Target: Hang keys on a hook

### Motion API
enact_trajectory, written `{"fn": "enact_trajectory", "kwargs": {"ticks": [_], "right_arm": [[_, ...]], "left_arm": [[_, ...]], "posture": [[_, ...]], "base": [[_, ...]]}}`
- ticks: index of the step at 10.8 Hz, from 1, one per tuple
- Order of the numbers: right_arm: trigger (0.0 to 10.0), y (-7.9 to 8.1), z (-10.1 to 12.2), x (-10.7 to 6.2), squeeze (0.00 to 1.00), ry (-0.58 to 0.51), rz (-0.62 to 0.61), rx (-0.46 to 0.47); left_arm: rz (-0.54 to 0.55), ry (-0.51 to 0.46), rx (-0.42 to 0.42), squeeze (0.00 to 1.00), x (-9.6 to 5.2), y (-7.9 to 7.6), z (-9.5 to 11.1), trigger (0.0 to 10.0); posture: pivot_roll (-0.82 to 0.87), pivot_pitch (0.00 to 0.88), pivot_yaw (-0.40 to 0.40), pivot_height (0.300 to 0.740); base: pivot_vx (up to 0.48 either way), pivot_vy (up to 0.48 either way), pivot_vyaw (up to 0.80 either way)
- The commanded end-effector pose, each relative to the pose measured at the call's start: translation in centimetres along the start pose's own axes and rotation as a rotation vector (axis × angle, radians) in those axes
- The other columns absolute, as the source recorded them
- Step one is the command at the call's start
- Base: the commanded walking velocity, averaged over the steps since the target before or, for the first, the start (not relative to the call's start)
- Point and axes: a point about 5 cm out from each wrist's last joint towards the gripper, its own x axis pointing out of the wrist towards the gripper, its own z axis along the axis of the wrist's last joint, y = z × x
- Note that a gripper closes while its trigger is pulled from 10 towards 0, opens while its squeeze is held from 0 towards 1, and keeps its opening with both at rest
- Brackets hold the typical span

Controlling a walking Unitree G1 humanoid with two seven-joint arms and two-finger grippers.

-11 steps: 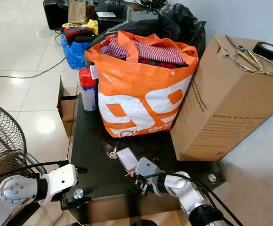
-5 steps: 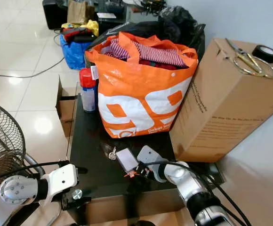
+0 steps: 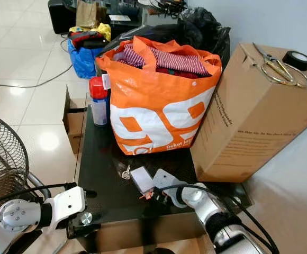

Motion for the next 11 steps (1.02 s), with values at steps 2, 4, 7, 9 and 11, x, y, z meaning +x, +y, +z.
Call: {"fn": "enact_trajectory", "kwargs": {"ticks": [2, 4, 7, 9, 11], "right_arm": [[4.9, -0.23, -0.26, -0.05, 0.0, 0.022, -0.009, -0.024], [2.8, -0.21, -0.36, -0.02, 0.0, 0.021, -0.007, -0.013], [0.5, 0.02, -0.65, -0.03, 0.0, 0.024, 0.011, -0.018], [0.0, 0.18, -0.79, -0.03, 0.0, 0.023, 0.019, -0.022], [0.0, 0.21, -0.97, -0.1, 0.0, 0.023, 0.024, -0.024]], "left_arm": [[-0.016, -0.01, 0.025, 0.27, 0.05, -0.04, 0.53, 10.0], [-0.015, -0.009, 0.023, 0.27, 0.07, -0.03, 0.47, 10.0], [-0.015, -0.008, 0.019, 0.27, 0.09, -0.06, 0.38, 10.0], [-0.015, -0.008, 0.018, 0.27, 0.11, -0.05, 0.38, 10.0], [-0.014, -0.008, 0.018, 0.27, 0.15, -0.01, 0.37, 10.0]], "posture": [[-0.06, 0.015, -0.126, 0.732], [-0.06, 0.016, -0.129, 0.732], [-0.06, 0.016, -0.13, 0.732], [-0.06, 0.015, -0.131, 0.732], [-0.06, 0.013, -0.131, 0.732]], "base": [[0.0, 0.0, 0.0], [0.0, 0.0, 0.0], [0.0, 0.0, 0.0], [0.0, 0.0, 0.0], [0.0, 0.0, 0.0]]}}
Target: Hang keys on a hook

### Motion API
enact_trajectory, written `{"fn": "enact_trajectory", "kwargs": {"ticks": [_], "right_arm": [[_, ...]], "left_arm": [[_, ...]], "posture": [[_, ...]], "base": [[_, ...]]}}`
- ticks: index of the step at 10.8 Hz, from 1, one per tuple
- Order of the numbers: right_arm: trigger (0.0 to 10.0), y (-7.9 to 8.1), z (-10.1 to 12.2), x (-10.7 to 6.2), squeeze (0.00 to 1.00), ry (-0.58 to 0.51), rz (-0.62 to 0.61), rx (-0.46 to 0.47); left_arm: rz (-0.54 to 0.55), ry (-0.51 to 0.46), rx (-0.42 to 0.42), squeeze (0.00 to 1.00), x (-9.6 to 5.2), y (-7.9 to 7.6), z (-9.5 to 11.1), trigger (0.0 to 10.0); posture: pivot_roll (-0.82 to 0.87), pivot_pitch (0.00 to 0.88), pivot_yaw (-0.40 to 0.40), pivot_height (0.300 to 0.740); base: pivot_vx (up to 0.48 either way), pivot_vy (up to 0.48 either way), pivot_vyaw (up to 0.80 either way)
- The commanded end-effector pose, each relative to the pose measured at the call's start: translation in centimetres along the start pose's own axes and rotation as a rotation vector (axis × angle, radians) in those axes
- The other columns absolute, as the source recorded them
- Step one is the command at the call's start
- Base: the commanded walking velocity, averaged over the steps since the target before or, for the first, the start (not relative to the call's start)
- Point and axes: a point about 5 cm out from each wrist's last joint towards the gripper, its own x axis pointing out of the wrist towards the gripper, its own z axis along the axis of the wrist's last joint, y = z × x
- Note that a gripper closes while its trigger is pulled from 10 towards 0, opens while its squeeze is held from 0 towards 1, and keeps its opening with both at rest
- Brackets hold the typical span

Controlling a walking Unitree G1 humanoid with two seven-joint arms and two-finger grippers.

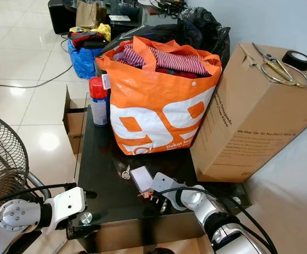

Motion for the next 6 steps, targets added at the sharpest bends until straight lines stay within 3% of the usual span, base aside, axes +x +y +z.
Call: {"fn": "enact_trajectory", "kwargs": {"ticks": [1, 3, 6], "right_arm": [[0.0, -0.5, -0.5, -0.4, 0.0, 0.011, -0.008, -0.001], [0.0, -0.9, -0.5, -1.0, 0.0, -0.014, -0.003, -0.027], [0.0, -2.3, 0.6, -3.6, 0.0, -0.233, -0.066, 0.062]], "left_arm": [[-0.005, -0.008, 0.018, 0.27, 0.2, 0.1, 0.4, 10.0], [0.001, -0.01, 0.018, 0.28, 0.2, 0.1, 0.4, 10.0], [0.034, -0.013, 0.008, 0.28, 0.3, 0.2, 0.3, 10.0]], "posture": [[-0.06, 0.011, -0.132, 0.732], [-0.06, 0.006, -0.137, 0.732], [-0.06, 0.0, -0.152, 0.732]], "base": [[0.0, 0.0, 0.0], [0.0, 0.0, 0.0], [0.0, 0.0, 0.0]]}}
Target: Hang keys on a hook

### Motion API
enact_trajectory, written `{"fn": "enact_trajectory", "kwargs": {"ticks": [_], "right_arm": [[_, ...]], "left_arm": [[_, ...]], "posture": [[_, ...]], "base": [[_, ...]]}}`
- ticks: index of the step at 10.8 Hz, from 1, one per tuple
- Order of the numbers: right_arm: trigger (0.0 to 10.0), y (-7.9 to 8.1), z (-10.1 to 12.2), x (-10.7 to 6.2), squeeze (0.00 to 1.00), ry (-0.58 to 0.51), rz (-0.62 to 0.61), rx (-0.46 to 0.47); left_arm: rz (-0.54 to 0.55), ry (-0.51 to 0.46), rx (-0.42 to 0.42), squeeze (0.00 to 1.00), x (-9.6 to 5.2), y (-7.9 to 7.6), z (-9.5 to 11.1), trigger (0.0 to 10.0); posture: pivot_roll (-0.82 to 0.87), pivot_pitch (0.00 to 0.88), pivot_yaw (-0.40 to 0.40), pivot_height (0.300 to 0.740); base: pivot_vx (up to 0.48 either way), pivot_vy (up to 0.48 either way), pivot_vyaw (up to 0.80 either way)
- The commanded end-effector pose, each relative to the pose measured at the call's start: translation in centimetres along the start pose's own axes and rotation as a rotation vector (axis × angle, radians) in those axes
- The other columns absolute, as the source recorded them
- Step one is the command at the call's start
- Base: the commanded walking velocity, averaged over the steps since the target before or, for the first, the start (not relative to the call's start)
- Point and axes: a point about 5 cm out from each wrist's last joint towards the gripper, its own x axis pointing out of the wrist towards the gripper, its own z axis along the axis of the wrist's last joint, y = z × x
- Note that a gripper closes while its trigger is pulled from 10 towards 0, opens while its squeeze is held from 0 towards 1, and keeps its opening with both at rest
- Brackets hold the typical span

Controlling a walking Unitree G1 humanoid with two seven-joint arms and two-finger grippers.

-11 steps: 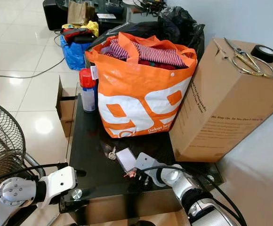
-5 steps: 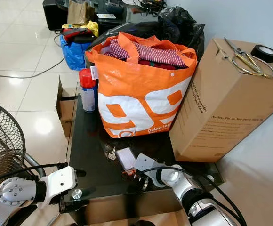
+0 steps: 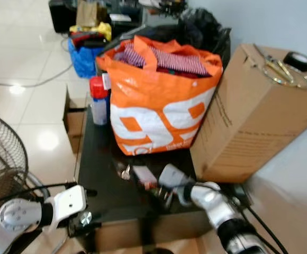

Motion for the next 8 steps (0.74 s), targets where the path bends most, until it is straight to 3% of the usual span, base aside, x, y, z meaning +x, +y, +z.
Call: {"fn": "enact_trajectory", "kwargs": {"ticks": [1, 3, 5, 8], "right_arm": [[0.0, -0.7, 0.1, -0.6, 0.0, -0.02, -0.036, 0.03], [0.0, 0.8, -0.2, -0.6, 0.0, -0.03, -0.031, 0.049], [0.0, 2.0, 1.0, -0.6, 0.0, -0.105, -0.045, 0.183], [0.0, 1.2, 2.7, -1.7, 0.0, -0.232, -0.102, 0.38]], "left_arm": [[0.008, -0.007, 0.006, 0.27, 0.2, 0.0, 0.2, 10.0], [0.004, -0.014, 0.002, 0.28, 0.6, -0.3, 0.4, 10.0], [0.017, -0.021, 0.01, 0.27, 0.7, 0.2, 0.6, 10.0], [0.079, -0.072, -0.05, 0.27, 0.5, 0.5, 1.0, 10.0]], "posture": [[-0.06, 0.0, -0.152, 0.732], [-0.07, 0.0, -0.144, 0.732], [-0.07, 0.0, -0.142, 0.732], [-0.06, 0.0, -0.14, 0.732]], "base": [[0.0, 0.0, 0.0], [0.0, 0.0, 0.0], [0.0, 0.0, 0.0], [0.0, 0.0, 0.0]]}}
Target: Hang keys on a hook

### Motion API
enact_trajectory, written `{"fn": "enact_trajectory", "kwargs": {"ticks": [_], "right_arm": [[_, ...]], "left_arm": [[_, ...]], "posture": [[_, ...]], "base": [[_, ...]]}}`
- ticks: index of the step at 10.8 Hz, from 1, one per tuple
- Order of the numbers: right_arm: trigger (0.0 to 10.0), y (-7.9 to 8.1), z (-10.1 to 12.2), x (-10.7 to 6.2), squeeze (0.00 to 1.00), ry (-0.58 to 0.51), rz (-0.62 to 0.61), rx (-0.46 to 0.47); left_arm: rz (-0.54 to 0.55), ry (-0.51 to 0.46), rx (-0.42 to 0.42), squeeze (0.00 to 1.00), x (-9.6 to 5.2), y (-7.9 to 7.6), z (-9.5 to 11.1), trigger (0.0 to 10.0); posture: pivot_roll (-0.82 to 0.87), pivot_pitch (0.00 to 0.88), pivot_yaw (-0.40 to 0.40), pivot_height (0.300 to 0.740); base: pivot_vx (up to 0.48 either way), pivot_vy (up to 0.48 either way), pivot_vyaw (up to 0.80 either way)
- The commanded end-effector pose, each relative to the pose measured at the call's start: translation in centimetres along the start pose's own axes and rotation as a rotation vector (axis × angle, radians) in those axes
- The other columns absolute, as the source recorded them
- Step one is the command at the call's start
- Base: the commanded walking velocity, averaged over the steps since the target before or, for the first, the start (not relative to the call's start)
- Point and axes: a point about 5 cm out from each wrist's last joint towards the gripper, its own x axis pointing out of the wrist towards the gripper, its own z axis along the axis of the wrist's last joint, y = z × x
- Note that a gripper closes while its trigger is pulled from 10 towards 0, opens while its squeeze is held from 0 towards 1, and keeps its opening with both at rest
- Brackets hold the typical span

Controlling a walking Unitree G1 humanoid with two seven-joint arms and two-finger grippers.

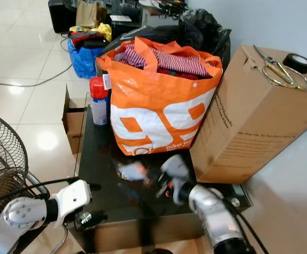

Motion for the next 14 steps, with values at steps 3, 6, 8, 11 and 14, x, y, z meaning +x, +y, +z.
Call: {"fn": "enact_trajectory", "kwargs": {"ticks": [3, 6, 8, 11, 14], "right_arm": [[0.0, 0.1, 2.6, -1.4, 0.0, -0.11, -0.117, 0.173], [0.0, 1.3, 4.5, -2.3, 0.0, -0.111, -0.165, -0.057], [0.0, 2.1, 2.1, 0.1, 0.0, 0.055, -0.11, -0.243], [10.0, 3.0, -1.0, 4.2, 0.0, 0.191, -0.051, -0.298], [10.0, 1.9, -2.0, 5.3, 0.0, 0.223, -0.083, -0.299]], "left_arm": [[0.112, -0.109, -0.088, 0.27, -0.4, 0.0, 1.3, 10.0], [0.254, -0.188, -0.142, 0.27, -1.0, 0.4, 2.4, 10.0], [0.228, -0.067, -0.058, 0.26, -0.8, -0.6, 1.0, 10.0], [0.071, 0.033, -0.003, 0.27, -0.5, -1.1, -0.1, 10.0], [0.032, 0.081, 0.019, 0.27, -0.9, -1.2, -0.8, 10.0]], "posture": [[-0.04, 0.0, -0.14, 0.732], [-0.01, 0.0, -0.146, 0.732], [0.0, 0.0, -0.145, 0.732], [-0.01, 0.0, -0.145, 0.732], [-0.02, 0.0, -0.154, 0.732]], "base": [[0.0, 0.0, 0.0], [0.0, 0.0, 0.0], [0.0, 0.0, 0.0], [0.0, 0.0, 0.0], [0.0, 0.0, 0.0]]}}
